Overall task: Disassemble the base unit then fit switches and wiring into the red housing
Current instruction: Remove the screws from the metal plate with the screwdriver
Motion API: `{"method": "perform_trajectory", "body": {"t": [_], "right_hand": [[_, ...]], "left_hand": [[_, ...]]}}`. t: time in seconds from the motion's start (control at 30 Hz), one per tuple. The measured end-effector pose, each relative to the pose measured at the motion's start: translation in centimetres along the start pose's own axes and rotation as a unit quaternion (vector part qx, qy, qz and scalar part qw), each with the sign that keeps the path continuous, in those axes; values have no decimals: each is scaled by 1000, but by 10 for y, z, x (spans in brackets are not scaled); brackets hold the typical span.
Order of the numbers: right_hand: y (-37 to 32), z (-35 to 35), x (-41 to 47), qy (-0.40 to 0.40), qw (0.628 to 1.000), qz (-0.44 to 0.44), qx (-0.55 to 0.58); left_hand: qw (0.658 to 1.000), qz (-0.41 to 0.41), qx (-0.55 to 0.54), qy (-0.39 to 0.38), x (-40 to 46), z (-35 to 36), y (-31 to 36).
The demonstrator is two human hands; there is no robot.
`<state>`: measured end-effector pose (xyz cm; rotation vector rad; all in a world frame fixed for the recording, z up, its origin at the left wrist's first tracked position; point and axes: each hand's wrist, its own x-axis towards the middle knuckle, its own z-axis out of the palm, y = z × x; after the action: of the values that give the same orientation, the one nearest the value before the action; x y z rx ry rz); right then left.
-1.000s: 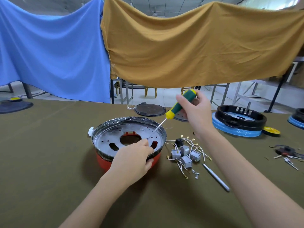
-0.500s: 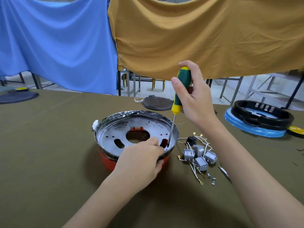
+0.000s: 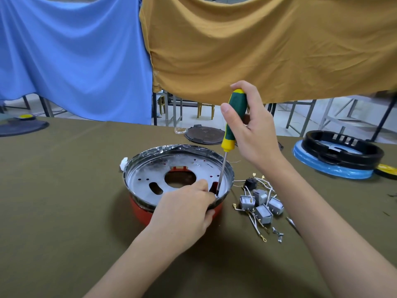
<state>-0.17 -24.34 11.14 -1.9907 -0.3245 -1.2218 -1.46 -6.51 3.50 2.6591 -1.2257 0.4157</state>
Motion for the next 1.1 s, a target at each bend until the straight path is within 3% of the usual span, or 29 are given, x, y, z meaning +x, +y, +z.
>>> {"method": "perform_trajectory", "body": {"t": [0.5, 0.87, 1.03, 1.1], "right_hand": [[1, -4, 0, -3, 1000, 15, -6], [-27, -26, 13, -130, 989, 69, 13], [-27, -26, 17, -83, 990, 51, -104], [-28, -24, 14, -96, 989, 57, -99]], "left_hand": [[1000, 9, -5, -16, -1, -4, 0], [1000, 8, 0, -18, -1, -6, 2], [1000, 3, 10, -16, 0, -4, 6], [1000, 1, 14, -21, 1, -4, 8]]}}
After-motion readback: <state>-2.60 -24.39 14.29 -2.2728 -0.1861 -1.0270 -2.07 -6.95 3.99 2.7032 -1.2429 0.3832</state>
